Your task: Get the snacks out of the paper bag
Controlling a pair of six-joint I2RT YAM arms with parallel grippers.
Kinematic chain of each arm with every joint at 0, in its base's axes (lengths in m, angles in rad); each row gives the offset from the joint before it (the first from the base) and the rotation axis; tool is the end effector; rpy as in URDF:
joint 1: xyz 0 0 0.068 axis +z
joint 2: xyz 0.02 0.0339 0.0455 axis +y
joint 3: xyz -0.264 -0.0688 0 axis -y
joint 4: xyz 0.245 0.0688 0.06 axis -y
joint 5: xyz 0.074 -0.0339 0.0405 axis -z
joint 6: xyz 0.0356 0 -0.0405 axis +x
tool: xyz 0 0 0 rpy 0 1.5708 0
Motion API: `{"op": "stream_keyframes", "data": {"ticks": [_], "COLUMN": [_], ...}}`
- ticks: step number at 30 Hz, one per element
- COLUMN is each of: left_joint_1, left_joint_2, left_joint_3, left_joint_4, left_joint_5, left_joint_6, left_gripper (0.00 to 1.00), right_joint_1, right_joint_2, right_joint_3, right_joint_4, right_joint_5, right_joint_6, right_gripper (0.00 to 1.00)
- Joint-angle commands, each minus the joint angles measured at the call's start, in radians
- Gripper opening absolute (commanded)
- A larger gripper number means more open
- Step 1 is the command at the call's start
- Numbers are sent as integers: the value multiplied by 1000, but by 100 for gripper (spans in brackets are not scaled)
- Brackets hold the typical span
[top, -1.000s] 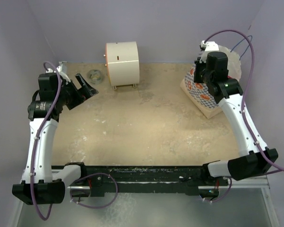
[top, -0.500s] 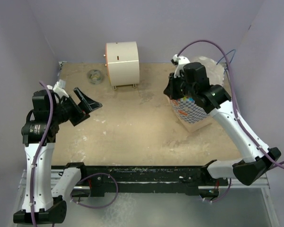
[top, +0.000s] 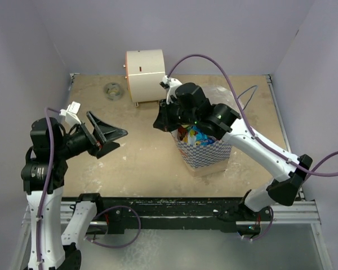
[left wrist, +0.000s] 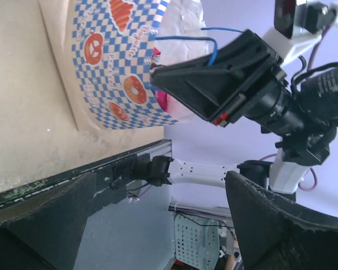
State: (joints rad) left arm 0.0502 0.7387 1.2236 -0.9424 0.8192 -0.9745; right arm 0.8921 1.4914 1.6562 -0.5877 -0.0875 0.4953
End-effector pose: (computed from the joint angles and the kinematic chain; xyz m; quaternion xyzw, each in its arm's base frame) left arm 0.1030 -0.0209 0.4151 -0.1984 0.7819 -0.5187 0.2830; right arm 0.2052 0.2594 0.4311 -0.1886 0.8178 0.3751 0.3936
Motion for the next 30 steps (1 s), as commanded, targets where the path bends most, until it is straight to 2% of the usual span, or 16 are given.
{"op": "stream_keyframes", "data": {"ticks": [1, 3, 5, 9, 11, 14, 18, 20, 23, 26, 30], "left_joint_1": [2, 2, 2, 2, 3, -2, -46, -122, -313, -442, -492], "left_joint_2": [-70, -101, -96, -55, -13, 75, 168, 209, 293, 385, 438], "left_joint_3": [-52, -87, -98, -94, -67, -16, -7, 7, 44, 96, 161], "left_joint_4": [139, 225, 261, 305, 318, 284, 396, 448, 503, 492, 528], "left_joint_5": [63, 55, 43, 32, 28, 37, 51, -1, -114, -228, -288], "left_joint_6": [-145, -198, -223, -218, -163, -102, -115, -129, -129, -116, -71], "left_gripper": [99, 99, 99, 99, 99, 99, 100, 100, 99, 94, 91], "right_joint_1": [11, 11, 11, 10, 9, 10, 10, 10, 10, 10, 10], "right_joint_2": [-32, -54, -94, -198, -250, -326, -371, -355, -329, -367, -500], "right_joint_3": [62, 57, 37, 2, -5, -7, 38, 106, 187, 147, -2], "right_joint_4": [146, 124, 88, 37, 1, -68, -194, -275, -377, -344, -157], "right_joint_5": [27, 86, 130, 245, 316, 420, 572, 628, 684, 668, 674], "right_joint_6": [88, 66, 59, 8, -4, -2, 95, 143, 244, 281, 166], "right_gripper": [24, 45, 61, 87, 98, 100, 100, 100, 99, 99, 99]}}
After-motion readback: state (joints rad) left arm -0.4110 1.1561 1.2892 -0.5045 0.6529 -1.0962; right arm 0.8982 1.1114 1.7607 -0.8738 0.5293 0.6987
